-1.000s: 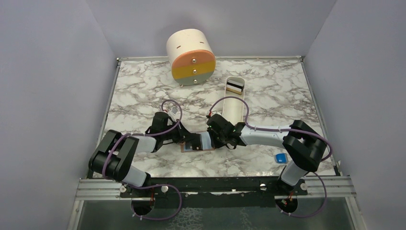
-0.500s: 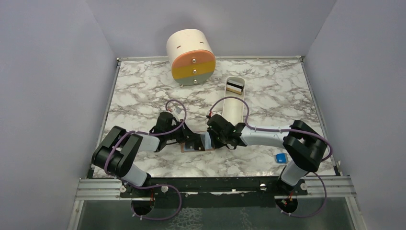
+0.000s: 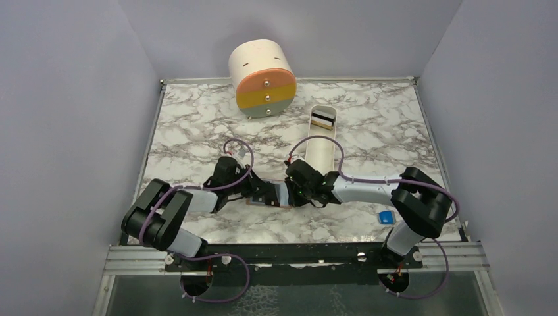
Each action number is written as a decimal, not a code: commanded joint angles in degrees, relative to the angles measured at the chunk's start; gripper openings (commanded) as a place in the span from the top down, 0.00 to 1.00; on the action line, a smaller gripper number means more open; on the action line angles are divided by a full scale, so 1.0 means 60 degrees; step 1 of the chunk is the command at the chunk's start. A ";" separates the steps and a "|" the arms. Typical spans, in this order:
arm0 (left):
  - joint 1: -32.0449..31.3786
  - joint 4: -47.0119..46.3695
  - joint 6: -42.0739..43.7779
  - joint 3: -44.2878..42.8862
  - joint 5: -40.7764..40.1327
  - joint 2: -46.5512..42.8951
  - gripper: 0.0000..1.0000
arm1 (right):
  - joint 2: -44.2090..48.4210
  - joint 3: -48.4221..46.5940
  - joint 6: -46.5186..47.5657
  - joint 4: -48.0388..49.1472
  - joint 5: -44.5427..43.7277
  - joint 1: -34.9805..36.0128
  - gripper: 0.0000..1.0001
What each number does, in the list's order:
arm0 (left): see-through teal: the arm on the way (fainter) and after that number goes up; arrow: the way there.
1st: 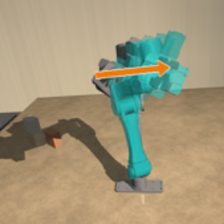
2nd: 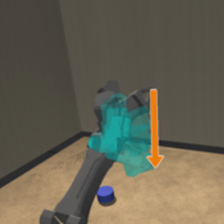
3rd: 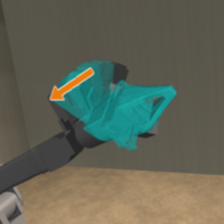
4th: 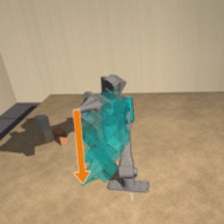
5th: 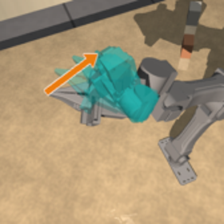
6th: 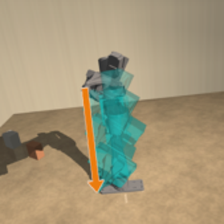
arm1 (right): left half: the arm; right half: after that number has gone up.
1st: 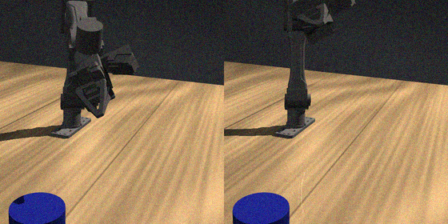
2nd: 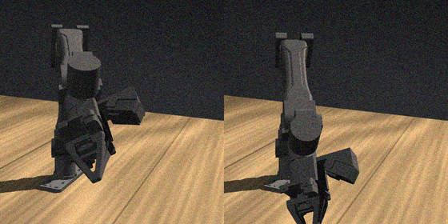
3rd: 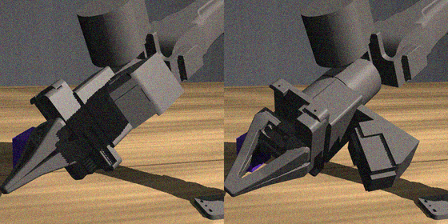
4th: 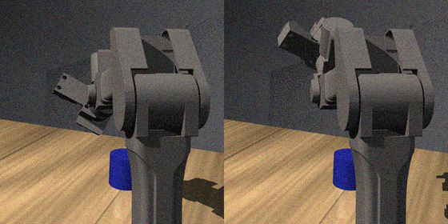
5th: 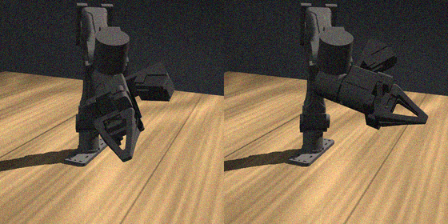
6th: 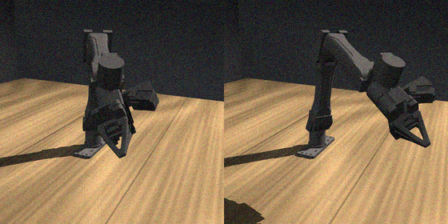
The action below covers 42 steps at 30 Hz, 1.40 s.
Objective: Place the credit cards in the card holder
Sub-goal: Insert the credit card into the card holder.
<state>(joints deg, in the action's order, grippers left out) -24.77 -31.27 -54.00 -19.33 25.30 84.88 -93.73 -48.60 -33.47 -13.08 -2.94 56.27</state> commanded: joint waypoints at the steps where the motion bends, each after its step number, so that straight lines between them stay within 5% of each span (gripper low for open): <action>1: -0.0014 0.0389 0.0377 0.0480 -0.0890 -0.0382 1.00 | 0.0162 0.0218 -0.0195 -0.0104 0.0437 0.0202 0.84; 16: 0.0035 0.1073 0.0722 0.0576 -0.1900 -0.1425 1.00 | 0.0112 0.0361 -0.0301 -0.0189 0.0125 0.0201 0.84; 42: -0.0009 0.0521 0.0881 0.0468 -0.0957 -0.0543 1.00 | -0.0263 -0.0056 -0.0237 -0.0207 0.0029 0.0201 0.84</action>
<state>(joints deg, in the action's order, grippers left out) -24.75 -29.58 -50.46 -17.87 18.39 80.09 -93.27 -47.94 -34.85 -13.19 -2.52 56.75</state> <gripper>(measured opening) 0.010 0.160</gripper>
